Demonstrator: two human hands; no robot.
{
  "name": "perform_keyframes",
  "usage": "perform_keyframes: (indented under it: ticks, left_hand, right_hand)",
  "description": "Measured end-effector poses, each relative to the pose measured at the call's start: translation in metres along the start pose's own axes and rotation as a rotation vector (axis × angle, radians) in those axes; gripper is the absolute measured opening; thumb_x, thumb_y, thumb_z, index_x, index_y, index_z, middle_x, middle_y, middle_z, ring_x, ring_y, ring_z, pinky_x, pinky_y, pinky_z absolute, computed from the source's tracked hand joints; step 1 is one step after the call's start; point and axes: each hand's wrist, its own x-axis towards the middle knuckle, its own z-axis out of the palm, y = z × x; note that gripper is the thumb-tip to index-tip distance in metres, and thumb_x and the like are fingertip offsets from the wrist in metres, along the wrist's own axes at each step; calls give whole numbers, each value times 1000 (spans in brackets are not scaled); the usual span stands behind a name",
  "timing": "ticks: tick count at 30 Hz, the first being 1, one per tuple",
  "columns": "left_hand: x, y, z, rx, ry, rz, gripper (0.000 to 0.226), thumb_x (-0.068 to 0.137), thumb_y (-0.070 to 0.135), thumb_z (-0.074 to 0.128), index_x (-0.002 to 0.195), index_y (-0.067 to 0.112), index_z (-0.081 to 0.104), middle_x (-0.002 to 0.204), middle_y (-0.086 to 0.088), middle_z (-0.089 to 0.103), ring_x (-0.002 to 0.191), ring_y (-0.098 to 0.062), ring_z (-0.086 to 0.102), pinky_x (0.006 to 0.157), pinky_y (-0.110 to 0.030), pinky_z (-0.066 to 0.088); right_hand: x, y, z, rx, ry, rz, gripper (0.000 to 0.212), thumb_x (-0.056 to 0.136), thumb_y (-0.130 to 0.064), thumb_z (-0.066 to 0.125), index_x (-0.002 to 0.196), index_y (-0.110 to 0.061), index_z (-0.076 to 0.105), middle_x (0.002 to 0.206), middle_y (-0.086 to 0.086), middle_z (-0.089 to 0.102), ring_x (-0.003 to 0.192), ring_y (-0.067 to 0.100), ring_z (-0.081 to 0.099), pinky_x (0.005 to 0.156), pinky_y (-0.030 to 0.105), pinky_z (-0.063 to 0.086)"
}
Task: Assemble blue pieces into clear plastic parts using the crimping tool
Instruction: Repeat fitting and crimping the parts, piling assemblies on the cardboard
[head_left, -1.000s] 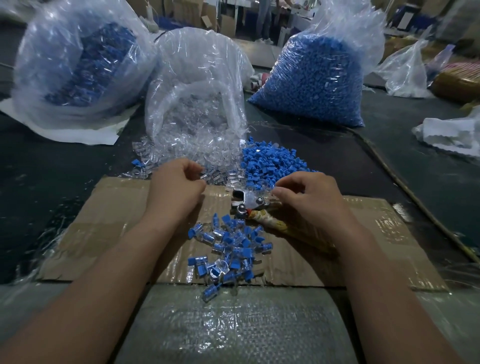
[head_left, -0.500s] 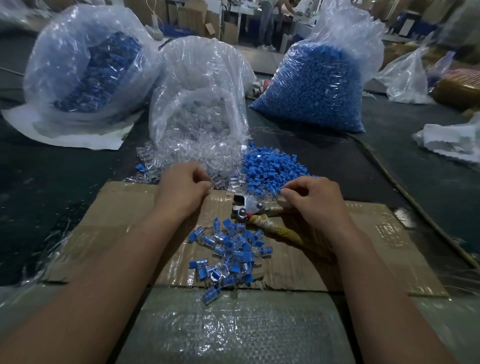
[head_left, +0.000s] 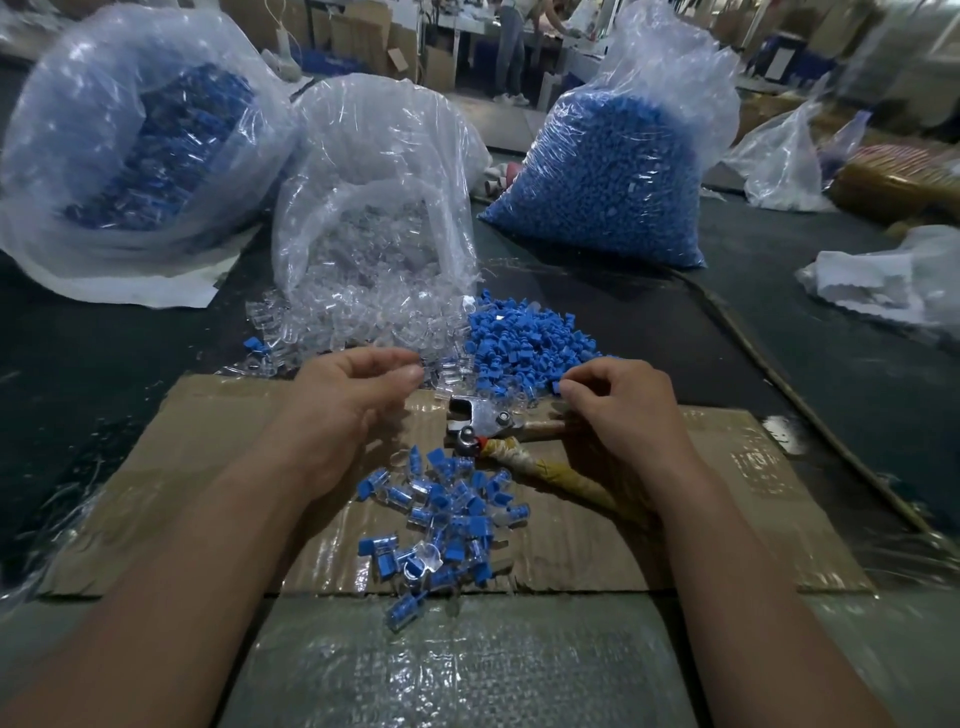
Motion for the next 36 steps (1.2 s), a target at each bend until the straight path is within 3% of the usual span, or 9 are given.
perform_keyframes:
  ticks: [2,5,10,16,23,31,36]
  left_hand:
    - [-3,-2,1,51,-22,20,29,57,14,66,86,15,70,85,-10,66,67,-21,62,59,-28,56]
    - [-4,-2,3,61,-43,59,31,55,13,66,86,12,69,81,-5,66,66,-15,64,62,-26,57]
    - [-3,-2,7,-63,-88,54,30,59,5,65,88,0,57,77,-9,64,60,-14,67,54,-19,54]
    - [-2,-2,4,-15,-88,89,23,51,2,66,74,8,67,68,-1,69,62,-12,67,58,-20,55]
    - [-3,-3,3,34,-35,90,26,52,7,67,77,6,63,66,-1,68,61,-14,66,60,-30,58]
    - [-4,-3,7,-74,-84,110,19,62,6,61,80,2,56,67,-9,70,62,-16,68,54,-19,55]
    - [-7,-2,7,53,-55,172,7,76,0,60,83,2,59,65,-8,70,57,-15,67,51,-20,54]
  right_hand:
    - [2,1,1,-3,29,4,13,87,-22,62,96,-19,71,79,-16,57,71,-4,49,72,18,37]
    - [4,-2,4,-20,41,-30,21,88,-16,60,107,-18,68,97,-7,61,87,6,53,80,22,41]
    - [12,-6,13,-166,-66,-101,31,89,-13,58,118,-23,62,116,0,58,110,17,46,91,28,35]
    - [12,-6,15,-177,-57,-116,9,84,-19,65,92,-20,70,89,-6,56,86,9,46,74,23,34]
    - [6,-4,9,-49,-24,-99,7,85,-16,65,89,-21,68,74,-21,51,69,-8,47,60,6,32]
    - [3,-7,7,-23,-9,-86,12,84,-12,63,86,-23,66,74,-21,52,71,-2,50,66,14,41]
    - [0,-12,3,50,43,-70,13,83,-14,63,77,-25,61,71,-19,56,70,1,54,68,23,47]
